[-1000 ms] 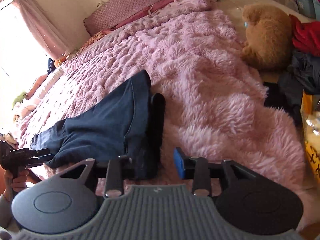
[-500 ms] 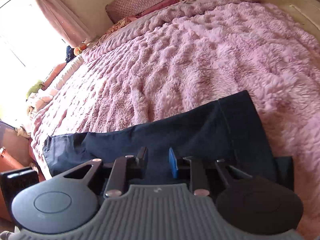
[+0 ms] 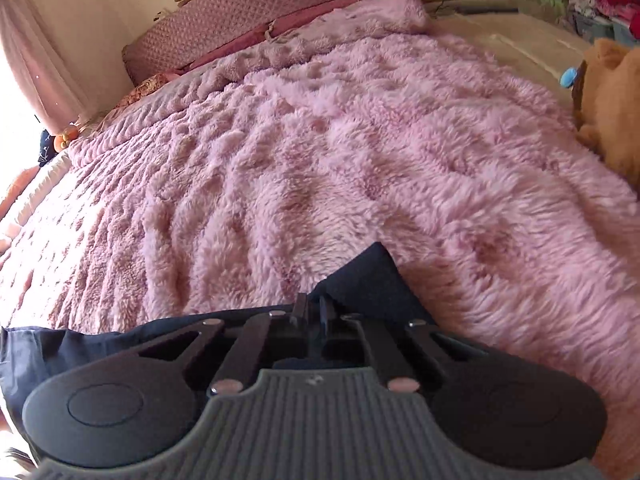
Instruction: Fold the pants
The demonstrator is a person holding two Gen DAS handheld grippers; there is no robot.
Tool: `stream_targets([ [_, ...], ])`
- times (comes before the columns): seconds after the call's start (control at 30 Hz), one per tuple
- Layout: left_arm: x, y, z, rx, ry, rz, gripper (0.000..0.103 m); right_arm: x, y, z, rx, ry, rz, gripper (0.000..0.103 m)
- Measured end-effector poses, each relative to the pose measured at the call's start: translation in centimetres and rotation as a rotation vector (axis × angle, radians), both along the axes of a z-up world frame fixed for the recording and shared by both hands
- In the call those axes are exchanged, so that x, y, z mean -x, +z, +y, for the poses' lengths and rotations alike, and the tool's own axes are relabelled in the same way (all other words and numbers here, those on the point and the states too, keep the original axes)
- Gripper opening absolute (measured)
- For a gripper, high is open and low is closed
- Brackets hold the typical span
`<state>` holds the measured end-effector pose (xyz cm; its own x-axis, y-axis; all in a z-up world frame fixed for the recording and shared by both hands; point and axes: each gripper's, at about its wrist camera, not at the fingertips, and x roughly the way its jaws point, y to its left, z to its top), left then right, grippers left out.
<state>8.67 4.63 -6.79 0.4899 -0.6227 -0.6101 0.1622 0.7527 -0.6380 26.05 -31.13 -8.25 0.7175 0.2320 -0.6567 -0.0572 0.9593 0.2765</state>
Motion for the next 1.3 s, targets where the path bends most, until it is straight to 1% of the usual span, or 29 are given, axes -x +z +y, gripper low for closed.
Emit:
stream_targets([
  [0.03,0.8,1.2,1.6,-0.007,0.053,-0.025,0.037,0.9,0.7,0.7,0.061,0.008,-0.046,0.014],
  [0.07,1.7,2.4,3.7,-0.01,0.125,-0.048,0.041,1.7,1.2,1.3,0.098,0.021,-0.08,0.023],
  [0.1,2.5,3.3,6.1,-0.009,0.203,-0.065,0.044,2.9,2.1,2.3,0.147,0.042,-0.134,0.039],
  [0.13,3.2,4.0,8.5,-0.008,0.28,-0.078,0.049,3.7,2.5,3.0,0.174,0.059,-0.166,0.039],
  [0.17,3.8,4.5,10.9,-0.004,0.349,-0.086,0.05,4.7,3.1,3.8,0.207,0.079,-0.196,0.04],
  [0.2,4.7,5.0,14.3,-0.001,0.432,-0.096,0.053,5.5,3.5,4.8,0.226,0.104,-0.215,0.04],
  [0.23,5.4,5.3,17.2,-0.007,0.487,-0.107,0.055,6.5,3.9,5.7,0.223,0.144,-0.227,0.04],
  [0.27,6.0,5.4,20.6,-0.02,0.547,-0.117,0.055,7.0,4.1,6.4,0.204,0.17,-0.226,0.04],
  [0.37,8.3,5.0,29.9,-0.024,0.769,-0.188,0.055,8.4,4.2,8.9,0.073,0.242,-0.16,0.04],
  [0.43,9.0,4.2,35.1,0.012,0.877,-0.202,0.054,9.5,3.9,10.8,0.011,0.271,-0.124,0.04],
  [0.5,8.9,2.7,40.4,0.062,0.949,-0.192,0.054,10.7,3.4,12.8,-0.019,0.274,-0.088,0.04],
  [0.53,8.4,2.0,42.6,0.066,0.957,-0.184,0.054,10.9,3.1,13.6,-0.028,0.274,-0.069,0.04],
  [0.57,7.1,1.5,44.1,0.048,0.962,-0.162,0.054,11.1,2.8,14.3,-0.037,0.278,-0.052,0.04],
  [0.6,6.6,1.0,45.4,0.024,0.977,-0.142,0.054,11.5,2.5,15.2,-0.043,0.281,-0.043,0.04],
  [0.63,5.6,0.6,46.5,0.0,1.006,-0.122,0.054,11.8,2.2,15.8,-0.042,0.275,-0.051,0.04],
  [0.67,5.2,-0.1,47.7,-0.007,1.028,-0.104,0.054,12.1,2.0,16.4,-0.036,0.261,-0.06,0.04],
  [0.7,5.0,-0.5,48.6,-0.002,1.037,-0.095,0.054,12.8,1.8,17.1,-0.033,0.244,-0.064,0.04],
  [0.77,5.1,-1.4,50.0,0.005,1.05,-0.079,0.054,12.8,1.4,18.1,-0.031,0.256,-0.049,0.04],
  [0.83,5.1,-2.3,50.9,0.013,1.053,-0.053,0.054,12.6,1.4,19.3,0.024,0.282,-0.047,0.04],
  [0.93,5.1,-4.4,51.8,0.095,1.049,-0.041,0.054,12.7,1.7,20.3,0.036,0.312,-0.065,0.04],
  [1.0,4.8,-5.2,52.2,0.114,1.033,-0.044,0.054,12.1,1.9,21.2,0.064,0.359,-0.087,0.04],
  [1.03,4.5,-5.4,52.5,0.125,1.019,-0.053,0.054,11.6,2.0,21.6,0.086,0.37,-0.099,0.041],
  [1.1,4.0,-6.0,53.0,0.179,0.992,-0.081,0.054,10.5,2.2,22.0,0.101,0.37,-0.107,0.041],
  [1.17,3.1,-7.2,53.5,0.255,0.953,-0.092,0.054,9.5,2.5,21.7,0.071,0.315,-0.099,0.041],
  [1.23,2.4,-7.9,53.8,0.282,0.948,-0.101,0.054,9.4,2.5,21.1,0.007,0.29,-0.079,0.042],
  [1.27,2.2,-8.4,54.0,0.316,0.951,-0.124,0.054,9.6,2.4,20.7,-0.017,0.288,-0.069,0.042],
  [1.3,2.1,-8.8,54.3,0.363,0.951,-0.154,0.05,9.8,2.3,20.5,-0.02,0.285,-0.06,0.043],
])
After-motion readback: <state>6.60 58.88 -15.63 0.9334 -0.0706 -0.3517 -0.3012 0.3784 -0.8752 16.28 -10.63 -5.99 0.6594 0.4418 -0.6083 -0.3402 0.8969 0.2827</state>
